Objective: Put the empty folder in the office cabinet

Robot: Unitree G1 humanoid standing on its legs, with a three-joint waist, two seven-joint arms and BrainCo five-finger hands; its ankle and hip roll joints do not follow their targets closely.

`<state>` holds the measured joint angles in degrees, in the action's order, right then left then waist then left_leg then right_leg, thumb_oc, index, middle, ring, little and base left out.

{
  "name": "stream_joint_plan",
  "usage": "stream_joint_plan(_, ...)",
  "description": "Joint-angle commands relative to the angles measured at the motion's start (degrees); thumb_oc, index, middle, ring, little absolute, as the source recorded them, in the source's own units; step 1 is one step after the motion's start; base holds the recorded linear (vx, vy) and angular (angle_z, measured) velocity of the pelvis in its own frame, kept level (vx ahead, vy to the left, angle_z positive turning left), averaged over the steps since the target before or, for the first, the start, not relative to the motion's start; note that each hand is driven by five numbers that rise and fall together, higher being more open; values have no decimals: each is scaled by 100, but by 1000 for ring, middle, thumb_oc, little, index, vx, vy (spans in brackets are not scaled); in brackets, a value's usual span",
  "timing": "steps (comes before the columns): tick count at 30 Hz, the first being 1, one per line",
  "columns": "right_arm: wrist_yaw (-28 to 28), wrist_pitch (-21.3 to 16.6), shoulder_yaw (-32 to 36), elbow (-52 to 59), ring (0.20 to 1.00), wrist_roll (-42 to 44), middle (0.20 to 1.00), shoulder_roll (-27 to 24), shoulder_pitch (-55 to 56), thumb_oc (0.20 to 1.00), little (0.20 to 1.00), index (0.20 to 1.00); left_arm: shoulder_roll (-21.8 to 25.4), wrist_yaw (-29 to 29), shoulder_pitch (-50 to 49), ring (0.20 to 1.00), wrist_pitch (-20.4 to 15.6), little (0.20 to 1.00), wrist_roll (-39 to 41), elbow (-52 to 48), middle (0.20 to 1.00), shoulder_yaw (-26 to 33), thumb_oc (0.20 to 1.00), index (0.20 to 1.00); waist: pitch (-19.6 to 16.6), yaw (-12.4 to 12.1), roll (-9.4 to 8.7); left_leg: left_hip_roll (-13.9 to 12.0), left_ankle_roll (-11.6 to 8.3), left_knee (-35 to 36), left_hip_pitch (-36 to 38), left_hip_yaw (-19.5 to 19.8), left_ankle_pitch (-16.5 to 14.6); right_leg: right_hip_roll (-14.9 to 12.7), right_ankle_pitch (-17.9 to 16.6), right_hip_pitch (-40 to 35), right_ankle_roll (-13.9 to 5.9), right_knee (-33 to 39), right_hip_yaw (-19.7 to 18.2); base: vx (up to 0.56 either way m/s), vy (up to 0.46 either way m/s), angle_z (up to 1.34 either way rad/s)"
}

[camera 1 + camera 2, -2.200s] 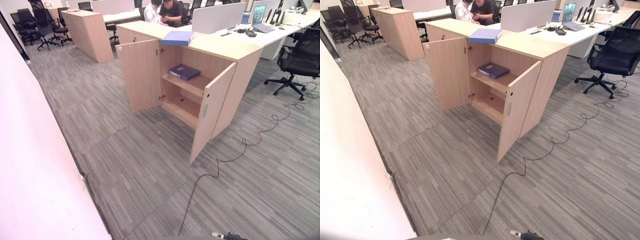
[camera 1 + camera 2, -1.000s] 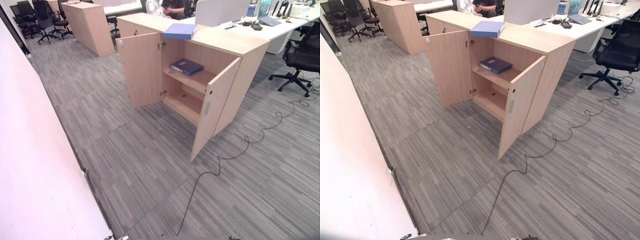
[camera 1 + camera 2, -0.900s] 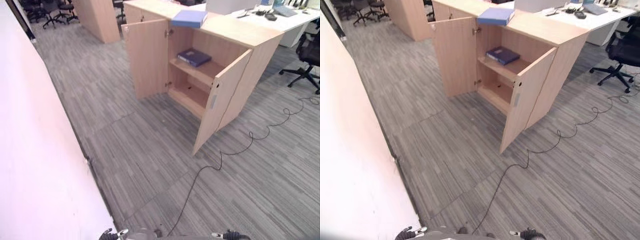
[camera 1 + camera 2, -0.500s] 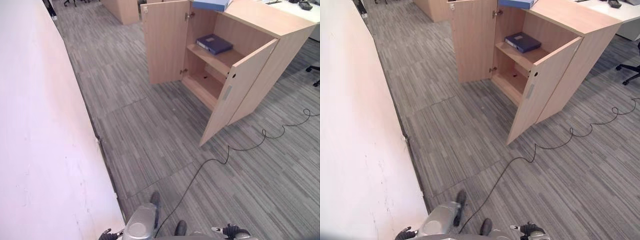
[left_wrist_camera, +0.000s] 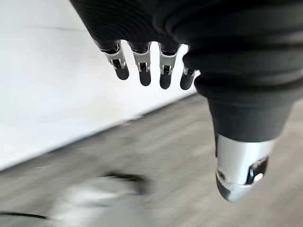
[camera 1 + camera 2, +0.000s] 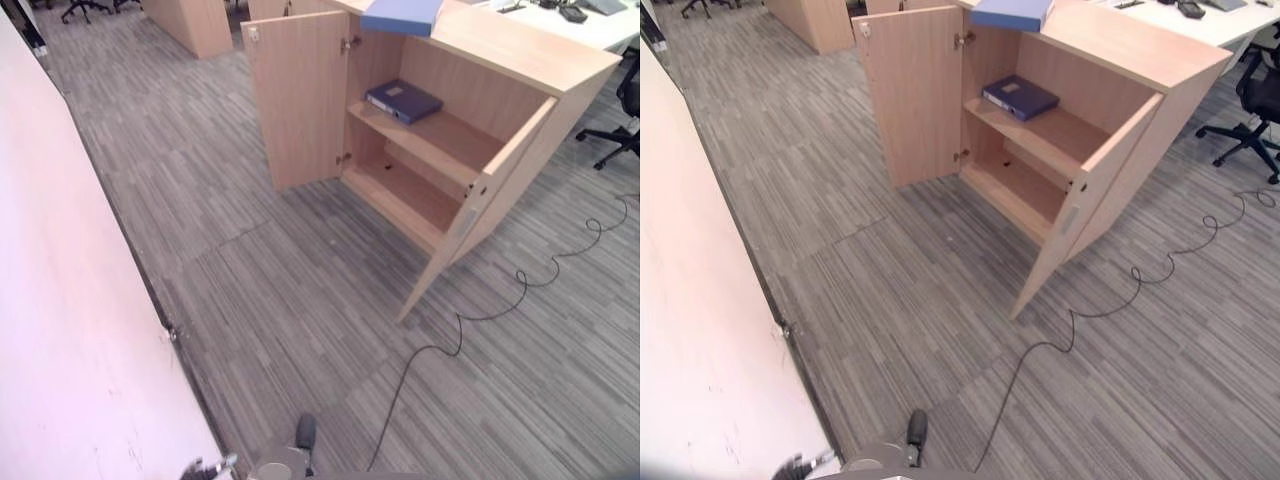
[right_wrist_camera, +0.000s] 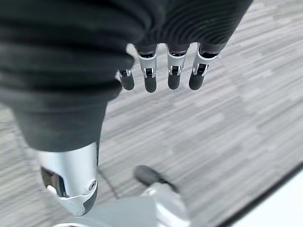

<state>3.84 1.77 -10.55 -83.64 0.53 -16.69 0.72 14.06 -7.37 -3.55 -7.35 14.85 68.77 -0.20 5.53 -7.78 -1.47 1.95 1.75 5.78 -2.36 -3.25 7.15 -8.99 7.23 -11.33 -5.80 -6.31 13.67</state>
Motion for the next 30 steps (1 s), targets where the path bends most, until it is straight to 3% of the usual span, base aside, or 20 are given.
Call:
stream_joint_plan(1, -85, 12, -22, 32, 1000, -177, 1000, -253, -162, 1000, 1000, 1000, 106, 10, -244, 1000, -18, 1000, 9, -76, 1000, -5, 1000, 1000, 37, -151, -50, 320, 24, -78, -247, 383, -238, -576, -876, 425, -383, -1204, 128, 133, 325, -6)
stream_joint_plan(2, -114, 10, -20, 62, 1000, -213, 1000, -294, -160, 1000, 1000, 1000, 141, 29, -258, 1000, -9, 1000, 2, -141, 1000, -9, 1000, 1000, 87, -105, -46, 430, 127, -78, -121, 397, -322, -729, -1221, 548, -373, -1732, 105, 72, 201, 17)
stream_joint_plan(4, -120, -19, -42, 119, 1000, -258, 1000, -345, -174, 1000, 1000, 1000, 189, 88, -294, 1000, 11, 1000, -21, -216, 1000, -44, 1000, 1000, 207, -20, -11, 548, 255, -78, 141, 461, -466, -895, -1528, 787, -277, -2606, 117, 132, 284, 30)
stream_joint_plan(6, -133, -43, -102, 182, 1000, -334, 1000, -342, -132, 1000, 1000, 1000, 242, 123, -332, 1000, 48, 1000, -85, -178, 1000, -26, 1000, 1000, 293, -6, -14, 576, 283, -78, 429, 471, -696, -1161, -1449, 1026, -356, -3136, 240, 188, 177, 19)
stream_joint_plan(7, -154, -62, -114, 205, 1000, -351, 1000, -355, -120, 1000, 1000, 1000, 246, 130, -317, 1000, 45, 1000, -109, -173, 1000, -30, 1000, 1000, 313, 2, -7, 554, 284, -78, 488, 448, -735, -1218, -1500, 1113, -347, -3061, 374, 174, 48, 20)
stream_joint_plan(9, -225, -70, -77, 216, 1000, -334, 1000, -417, -92, 1000, 1000, 1000, 263, 141, -256, 1000, 32, 1000, -128, -163, 1000, -43, 1000, 1000, 454, 81, 43, 450, 266, -78, 649, 547, -791, -1039, -1206, 1407, -252, -2782, 485, 77, -23, 17)
stream_joint_plan(10, -226, -70, -77, 215, 1000, -334, 1000, -420, -94, 1000, 1000, 1000, 261, 141, -253, 1000, 31, 1000, -128, -161, 1000, -43, 1000, 1000, 458, 82, 50, 440, 261, -78, 653, 549, -795, -1030, -1202, 1398, -245, -2775, 493, 23, -51, 16)
stream_joint_plan(12, -218, -47, 123, 188, 1000, -182, 1000, -601, -184, 1000, 1000, 1000, 239, 151, -229, 1000, 22, 1000, -126, -133, 1000, -57, 1000, 1000, 628, 190, 143, 322, 254, -78, 792, 630, -740, -690, -1311, 1756, -193, -1948, 507, 66, -80, 33)
stream_joint_plan(14, -229, -67, 182, 188, 1000, -131, 1000, -670, -192, 1000, 1000, 1000, 241, 170, -249, 1000, 8, 1000, -200, -80, 1000, -76, 1000, 1000, 717, 270, 95, 317, 208, -78, 947, 711, -816, -430, -1497, 1983, -279, -1019, 413, 116, -104, 8)
stream_joint_plan(15, -229, -67, 182, 187, 1000, -131, 1000, -671, -193, 1000, 1000, 1000, 241, 170, -247, 1000, 7, 1000, -200, -79, 1000, -76, 1000, 1000, 710, 270, 100, 310, 207, -78, 938, 712, -811, -419, -1519, 1976, -276, -986, 421, 129, -87, -11)
stream_joint_plan(17, -246, -62, 227, 114, 1000, -38, 1000, -725, -153, 1000, 1000, 1000, 262, 165, -246, 1000, -11, 1000, -305, 9, 1000, -29, 1000, 1000, 821, 381, -29, 364, 145, -78, 1205, 885, -969, -49, -1824, 2110, -443, 86, 7, 245, -116, 7)
stream_joint_plan(21, -276, -101, 236, 52, 1000, -76, 1000, -767, 26, 1000, 1000, 1000, 267, 190, -258, 1000, -20, 1000, -404, 141, 1000, 43, 1000, 1000, 753, 393, -197, 432, 101, -78, 1334, 1015, -1168, 105, -1871, 1893, -419, 753, -56, 252, -105, 25)
stream_joint_plan(26, -310, -124, 167, 54, 1000, -98, 1000, -785, 156, 1000, 1000, 1000, 203, 182, -310, 1000, 14, 1000, -404, 222, 1000, 83, 1000, 1000, 524, 463, -277, 206, 55, -78, 1508, 1115, -1352, 320, -1730, 1788, -267, 643, -75, 292, -154, 20)
stream_joint_plan(28, -301, -151, 125, 117, 1000, -58, 1000, -808, 192, 1000, 1000, 1000, 181, 174, -272, 1000, 28, 1000, -433, 305, 1000, 20, 1000, 1000, 431, 513, -302, 44, -31, -265, 1503, 1107, -1522, 472, -1503, 1703, -141, 620, -28, 333, -210, 20)
stream_joint_plan(29, -258, -435, -65, 317, 1000, 158, 1000, -689, -8, 1000, 1000, 1000, 297, 105, -361, 1000, 27, 1000, -463, 228, 1000, -14, 1000, 1000, 388, 429, -306, 1, -64, -410, 1476, 1146, -1616, 508, -1412, 1624, -91, 654, 24, 359, -234, 16)
stream_joint_plan(30, -191, -275, -86, 302, 1000, 296, 1000, -464, -268, 1000, 1000, 1000, 287, -17, -343, 1000, 25, 1000, -373, 188, 1000, -5, 1000, 1000, 313, 370, -336, -86, -164, -778, 1375, 1131, -1731, 556, -1266, 1501, -26, 693, 111, 357, -227, 4)
